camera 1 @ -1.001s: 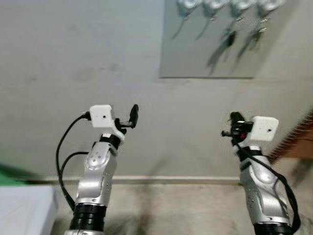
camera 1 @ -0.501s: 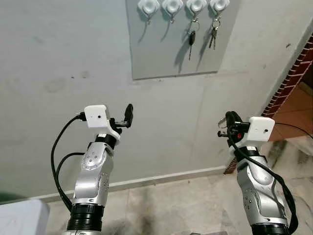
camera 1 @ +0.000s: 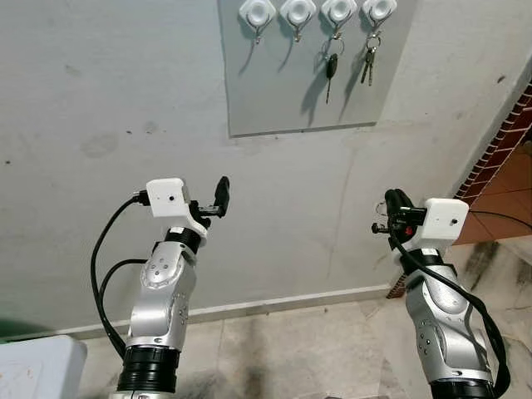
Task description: Hang keys on a hook
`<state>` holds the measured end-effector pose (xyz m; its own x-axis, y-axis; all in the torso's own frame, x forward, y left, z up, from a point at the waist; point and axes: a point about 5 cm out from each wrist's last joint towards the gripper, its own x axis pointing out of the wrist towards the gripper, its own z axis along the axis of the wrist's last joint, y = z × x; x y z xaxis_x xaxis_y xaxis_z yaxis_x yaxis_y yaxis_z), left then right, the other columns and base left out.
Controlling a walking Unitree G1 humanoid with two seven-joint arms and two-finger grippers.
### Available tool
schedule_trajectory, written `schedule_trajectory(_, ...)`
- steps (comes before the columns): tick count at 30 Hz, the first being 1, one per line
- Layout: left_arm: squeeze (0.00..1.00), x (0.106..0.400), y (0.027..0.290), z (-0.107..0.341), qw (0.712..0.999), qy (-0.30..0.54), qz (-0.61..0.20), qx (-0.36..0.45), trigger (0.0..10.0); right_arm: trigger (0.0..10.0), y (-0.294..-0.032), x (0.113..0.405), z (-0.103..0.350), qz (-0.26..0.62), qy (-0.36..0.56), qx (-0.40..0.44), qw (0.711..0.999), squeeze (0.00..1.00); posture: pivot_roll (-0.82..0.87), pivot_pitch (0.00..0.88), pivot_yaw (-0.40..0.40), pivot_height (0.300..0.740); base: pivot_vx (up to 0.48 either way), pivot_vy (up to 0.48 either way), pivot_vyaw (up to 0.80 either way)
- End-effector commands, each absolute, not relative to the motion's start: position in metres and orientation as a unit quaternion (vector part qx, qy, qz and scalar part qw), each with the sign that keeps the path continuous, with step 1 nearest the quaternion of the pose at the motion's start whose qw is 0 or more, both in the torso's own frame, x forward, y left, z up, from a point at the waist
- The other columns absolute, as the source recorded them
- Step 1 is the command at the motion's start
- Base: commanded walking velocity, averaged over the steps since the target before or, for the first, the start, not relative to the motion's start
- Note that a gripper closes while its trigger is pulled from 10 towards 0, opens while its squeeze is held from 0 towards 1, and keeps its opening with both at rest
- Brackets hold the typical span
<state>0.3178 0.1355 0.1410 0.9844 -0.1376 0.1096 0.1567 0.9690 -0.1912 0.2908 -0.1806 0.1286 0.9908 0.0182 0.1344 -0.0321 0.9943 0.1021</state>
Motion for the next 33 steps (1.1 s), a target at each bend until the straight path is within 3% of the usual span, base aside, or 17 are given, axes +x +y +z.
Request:
schedule_trajectory(1,0.0,0.3183,0.1352,0.1429,0.991,-0.052,-0.079,-0.096,10.0,10.0,-0.1784,0.2895,0.1339,0.02,-0.078,0.05,0.995,0.0,-0.07,0.043,0.028,0.721,0.289,0.0,0.0)
schedule_trajectory(13,0.0,0.3175,0.1349,0.1422,0.991,-0.05,-0.079,-0.096,10.0,10.0,-0.1772,0.2871,0.1329,0.026,-0.078,0.047,0.996,0.0,-0.07,0.045,0.028,0.721,0.286,0.0,0.0)
schedule_trajectory(33,0.0,0.316,0.1314,0.1446,0.99,-0.051,-0.091,-0.093,10.0,10.0,-0.1727,0.2864,0.1322,0.043,-0.07,0.032,0.996,0.0,-0.07,0.065,0.033,0.721,0.0,0.0,0.0)
